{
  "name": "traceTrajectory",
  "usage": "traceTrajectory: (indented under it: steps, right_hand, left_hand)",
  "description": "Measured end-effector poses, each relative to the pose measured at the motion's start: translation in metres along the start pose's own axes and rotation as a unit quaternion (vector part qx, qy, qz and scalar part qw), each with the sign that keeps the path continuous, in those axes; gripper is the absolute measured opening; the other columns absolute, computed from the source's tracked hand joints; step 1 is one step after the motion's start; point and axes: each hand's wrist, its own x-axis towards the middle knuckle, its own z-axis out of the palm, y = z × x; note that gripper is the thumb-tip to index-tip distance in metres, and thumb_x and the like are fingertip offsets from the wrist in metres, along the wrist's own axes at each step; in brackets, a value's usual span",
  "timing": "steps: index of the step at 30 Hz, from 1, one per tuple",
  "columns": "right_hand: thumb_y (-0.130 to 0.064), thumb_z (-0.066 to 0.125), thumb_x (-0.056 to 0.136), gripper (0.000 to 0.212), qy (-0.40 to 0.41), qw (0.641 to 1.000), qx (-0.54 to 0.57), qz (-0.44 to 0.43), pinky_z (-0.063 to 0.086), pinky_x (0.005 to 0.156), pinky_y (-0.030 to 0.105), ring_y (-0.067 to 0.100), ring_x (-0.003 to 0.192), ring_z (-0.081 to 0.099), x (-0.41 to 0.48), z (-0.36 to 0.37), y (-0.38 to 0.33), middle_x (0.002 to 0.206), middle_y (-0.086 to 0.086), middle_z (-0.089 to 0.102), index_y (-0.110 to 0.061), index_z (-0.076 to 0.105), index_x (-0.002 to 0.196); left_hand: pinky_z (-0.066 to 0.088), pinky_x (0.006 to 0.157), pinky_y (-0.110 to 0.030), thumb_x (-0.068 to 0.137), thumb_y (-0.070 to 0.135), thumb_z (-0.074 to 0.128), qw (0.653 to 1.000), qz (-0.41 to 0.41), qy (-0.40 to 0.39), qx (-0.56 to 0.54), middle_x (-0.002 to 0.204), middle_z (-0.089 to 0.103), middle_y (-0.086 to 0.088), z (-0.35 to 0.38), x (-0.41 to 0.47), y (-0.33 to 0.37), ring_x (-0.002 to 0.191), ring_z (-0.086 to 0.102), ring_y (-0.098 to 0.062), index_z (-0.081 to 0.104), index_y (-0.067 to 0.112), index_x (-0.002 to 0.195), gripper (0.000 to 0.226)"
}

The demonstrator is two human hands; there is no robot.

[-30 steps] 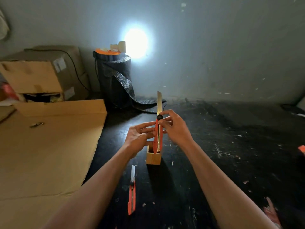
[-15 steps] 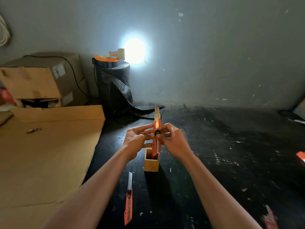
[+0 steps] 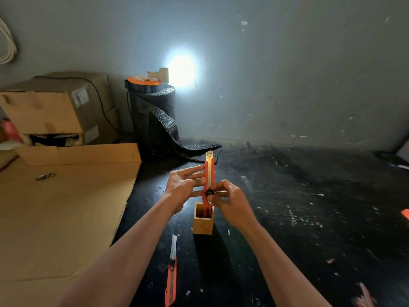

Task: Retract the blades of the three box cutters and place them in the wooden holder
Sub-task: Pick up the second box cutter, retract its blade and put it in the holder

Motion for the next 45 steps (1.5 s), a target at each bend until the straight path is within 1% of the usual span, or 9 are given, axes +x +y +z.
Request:
traceTrajectory:
  steps: [6,10,15,20,25,29,35,40,45]
  right_hand:
    - [-0.011,0.069,0.095,0.025,0.001,1.0,-0.023,-0.002,0.05,0.072,0.013,0.001,0.099,0.063,-0.002,0.001,0.002,0.107,-0.015,0.068,-0.027,0.063,0.113]
    - [-0.014,0.071,0.094,0.022,0.012,0.999,-0.036,-0.002,0.056,0.081,0.022,0.004,0.098,0.065,0.001,0.003,0.001,0.109,-0.011,0.07,-0.025,0.063,0.111]
    - [-0.025,0.077,0.09,0.031,0.03,0.999,-0.023,0.002,0.047,0.071,0.012,0.001,0.094,0.065,0.003,0.003,-0.004,0.108,-0.01,0.071,-0.025,0.058,0.115]
    - [-0.012,0.073,0.092,0.026,0.023,0.999,-0.045,-0.021,0.058,0.089,0.028,0.002,0.096,0.065,0.006,0.001,-0.004,0.108,-0.012,0.069,-0.029,0.063,0.109]
    - [-0.026,0.079,0.088,0.029,0.027,0.999,-0.024,0.001,0.051,0.078,0.018,-0.002,0.09,0.064,0.01,0.001,-0.006,0.096,-0.023,0.066,-0.034,0.058,0.106]
    - [-0.014,0.072,0.093,0.028,0.016,0.999,-0.045,-0.023,0.054,0.086,0.021,0.006,0.1,0.066,0.013,0.0,-0.005,0.111,-0.012,0.069,-0.028,0.066,0.116]
    - [-0.019,0.075,0.091,0.023,0.029,0.999,-0.042,-0.012,0.05,0.079,0.017,0.001,0.093,0.065,0.02,0.002,-0.002,0.101,-0.017,0.067,-0.026,0.062,0.108]
    - [-0.012,0.071,0.094,0.027,0.009,0.998,-0.06,-0.024,0.059,0.09,0.03,0.013,0.107,0.067,0.024,0.002,0.003,0.119,-0.003,0.071,-0.023,0.067,0.118]
    - [-0.012,0.073,0.091,0.022,0.018,0.999,-0.047,-0.019,0.063,0.089,0.041,0.013,0.101,0.07,0.031,0.005,0.008,0.106,-0.009,0.072,-0.024,0.065,0.107]
  left_hand:
    - [0.065,0.063,-0.031,0.09,-0.011,0.069,1.0,0.012,-0.007,0.011,0.09,0.084,0.002,0.001,0.003,0.001,0.083,0.082,-0.017,0.075,0.015,0.118,0.039]
    - [0.064,0.062,-0.03,0.09,-0.011,0.069,1.0,0.015,-0.001,0.011,0.093,0.083,0.001,0.001,0.007,0.002,0.082,0.082,-0.016,0.074,0.012,0.122,0.04]
    - [0.066,0.065,-0.035,0.089,-0.011,0.069,1.0,0.015,0.003,0.006,0.1,0.083,-0.004,0.002,0.011,0.001,0.086,0.082,-0.02,0.073,0.01,0.124,0.041]
    - [0.067,0.068,-0.037,0.089,-0.011,0.07,1.0,0.018,0.006,0.001,0.098,0.083,-0.001,0.0,0.016,0.002,0.087,0.082,-0.02,0.073,0.01,0.124,0.041]
    - [0.067,0.073,-0.042,0.09,-0.011,0.069,1.0,0.02,0.0,0.0,0.106,0.082,-0.007,0.0,0.019,0.0,0.091,0.081,-0.024,0.072,0.011,0.127,0.043]
    - [0.066,0.067,-0.036,0.09,-0.011,0.069,1.0,0.024,0.0,-0.003,0.099,0.083,-0.002,-0.001,0.022,0.003,0.089,0.081,-0.02,0.072,0.011,0.127,0.043]
    - [0.066,0.064,-0.034,0.09,-0.012,0.068,1.0,0.021,-0.001,-0.001,0.095,0.083,0.0,0.0,0.027,0.003,0.085,0.082,-0.019,0.071,0.009,0.127,0.043]
    - [0.065,0.062,-0.032,0.091,-0.011,0.069,1.0,0.019,0.003,-0.006,0.092,0.084,0.003,-0.002,0.031,0.001,0.084,0.082,-0.017,0.072,0.011,0.126,0.041]
    - [0.065,0.064,-0.033,0.091,-0.01,0.069,1.0,0.018,0.009,0.002,0.094,0.083,0.004,-0.003,0.036,-0.002,0.086,0.082,-0.018,0.071,0.01,0.127,0.042]
